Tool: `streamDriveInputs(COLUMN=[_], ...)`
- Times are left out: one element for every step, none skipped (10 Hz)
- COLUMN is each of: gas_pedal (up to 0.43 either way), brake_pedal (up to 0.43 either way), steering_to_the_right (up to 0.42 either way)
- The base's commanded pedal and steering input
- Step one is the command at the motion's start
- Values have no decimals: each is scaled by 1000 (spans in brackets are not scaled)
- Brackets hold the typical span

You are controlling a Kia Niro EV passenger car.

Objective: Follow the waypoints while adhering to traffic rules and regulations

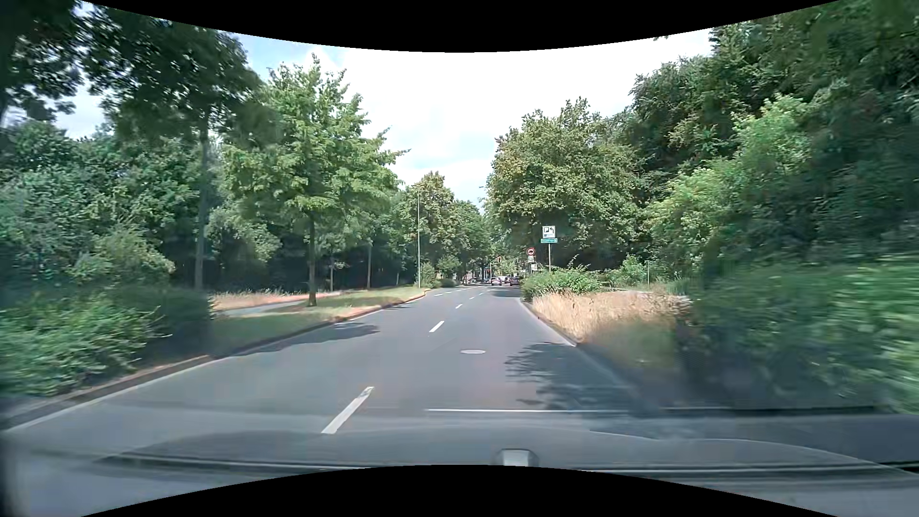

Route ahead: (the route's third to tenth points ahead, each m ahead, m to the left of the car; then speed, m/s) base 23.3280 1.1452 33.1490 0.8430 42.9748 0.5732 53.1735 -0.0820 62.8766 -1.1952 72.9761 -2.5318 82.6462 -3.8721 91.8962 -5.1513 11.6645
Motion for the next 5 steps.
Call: streamDriveInputs(gas_pedal=[110, 110, 110, 110, 110], brake_pedal=[18, 18, 18, 18, 18], steering_to_the_right=[5, 5, 5, 5, 5])
